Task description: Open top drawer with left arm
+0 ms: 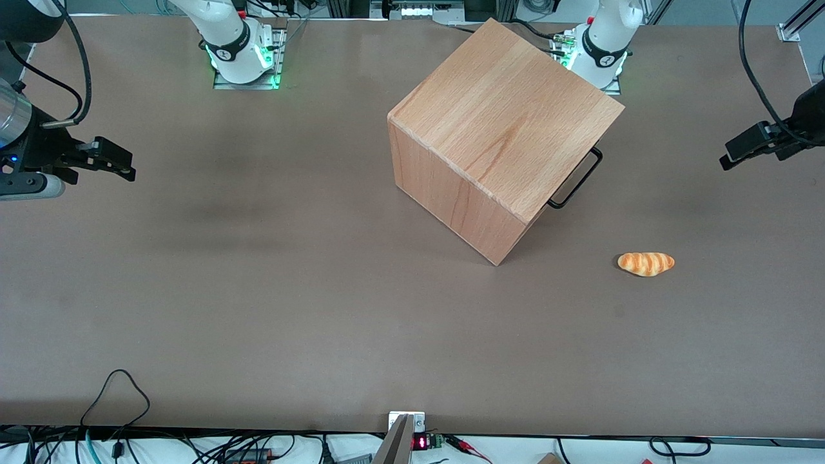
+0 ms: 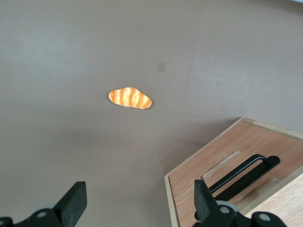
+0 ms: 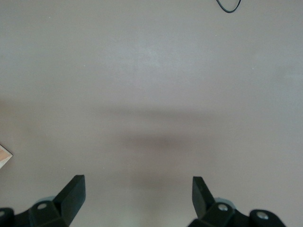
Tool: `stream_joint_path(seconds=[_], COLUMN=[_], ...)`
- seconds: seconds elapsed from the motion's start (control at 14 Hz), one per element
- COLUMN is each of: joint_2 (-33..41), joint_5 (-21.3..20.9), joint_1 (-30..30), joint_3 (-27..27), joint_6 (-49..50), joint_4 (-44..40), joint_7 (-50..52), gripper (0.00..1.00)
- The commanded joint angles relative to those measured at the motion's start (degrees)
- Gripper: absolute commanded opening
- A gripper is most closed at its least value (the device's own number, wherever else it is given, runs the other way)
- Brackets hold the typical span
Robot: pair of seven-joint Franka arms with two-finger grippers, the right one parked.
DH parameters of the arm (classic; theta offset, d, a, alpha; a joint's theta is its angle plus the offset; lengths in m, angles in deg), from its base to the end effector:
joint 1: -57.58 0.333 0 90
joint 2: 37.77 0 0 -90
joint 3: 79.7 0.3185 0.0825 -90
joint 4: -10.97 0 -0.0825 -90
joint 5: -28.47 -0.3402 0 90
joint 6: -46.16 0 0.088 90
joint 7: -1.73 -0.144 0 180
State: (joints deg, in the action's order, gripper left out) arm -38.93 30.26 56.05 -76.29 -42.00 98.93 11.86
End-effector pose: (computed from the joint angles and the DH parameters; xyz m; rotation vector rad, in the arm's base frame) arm 0.5133 0.0119 0.5921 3.0957 0.3245 -0.0293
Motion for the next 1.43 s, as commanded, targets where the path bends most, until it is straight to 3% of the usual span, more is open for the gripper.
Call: stream_joint_path(seconds=[0.0, 0.29, 0.5, 0.64, 0.93, 1.36], joint_2=[0.6, 0.5, 0.4, -0.1, -0.7, -2.2], joint_5=[1.0, 1.7, 3.0, 5.3, 5.5, 10.6], joint_1=[-0.1, -0.5, -0.1, 0.0, 0.0, 0.0], joint_3=[0.1, -0.7, -3.7, -4.1, -6.6, -7.9], joint_6=[1.8, 2.0, 1.4, 0.5, -4.1, -10.4], joint_4=[0.5, 1.3, 5.2, 6.9, 12.0, 18.5], joint_7=[-0.5, -1.3, -11.9, -14.9, -22.6, -30.6], gripper=[1.00, 1.00, 1.00, 1.00, 1.00, 1.00])
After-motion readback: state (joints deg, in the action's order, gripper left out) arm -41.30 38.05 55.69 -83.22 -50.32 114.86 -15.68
